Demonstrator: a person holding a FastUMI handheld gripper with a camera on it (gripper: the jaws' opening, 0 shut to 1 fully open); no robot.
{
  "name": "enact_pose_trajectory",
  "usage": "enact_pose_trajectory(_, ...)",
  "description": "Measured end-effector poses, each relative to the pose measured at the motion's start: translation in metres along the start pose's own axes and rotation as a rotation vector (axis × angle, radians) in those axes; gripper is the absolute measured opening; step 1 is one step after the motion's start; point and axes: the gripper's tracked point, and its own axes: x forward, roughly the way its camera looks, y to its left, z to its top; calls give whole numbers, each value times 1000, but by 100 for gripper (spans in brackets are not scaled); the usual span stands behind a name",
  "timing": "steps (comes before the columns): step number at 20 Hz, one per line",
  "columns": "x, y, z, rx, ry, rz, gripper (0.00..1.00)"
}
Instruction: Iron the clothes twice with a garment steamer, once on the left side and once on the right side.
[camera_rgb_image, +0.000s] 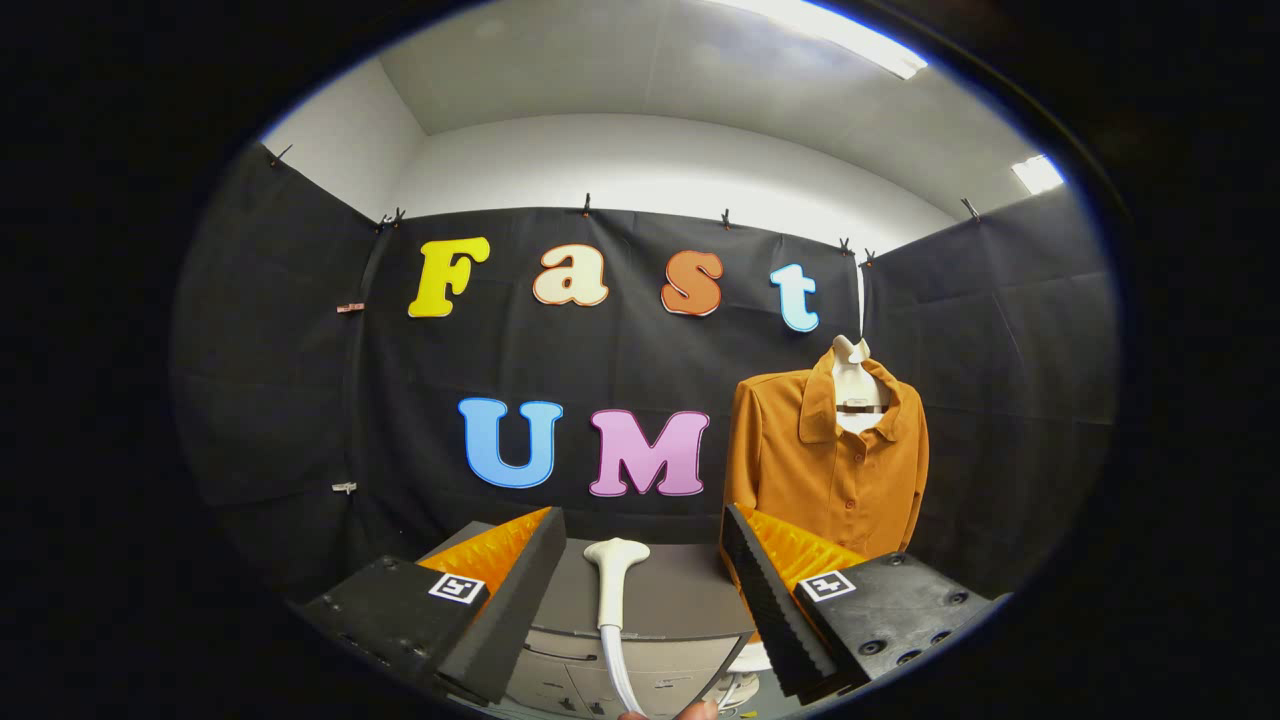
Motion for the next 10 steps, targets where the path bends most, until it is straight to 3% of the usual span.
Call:
enact_pose_trajectory(5, 40, 22, -62, 7, 168, 46, 98)
enact_pose_trajectory(10, 92, 37, -148, 13, 391, 39, 98)
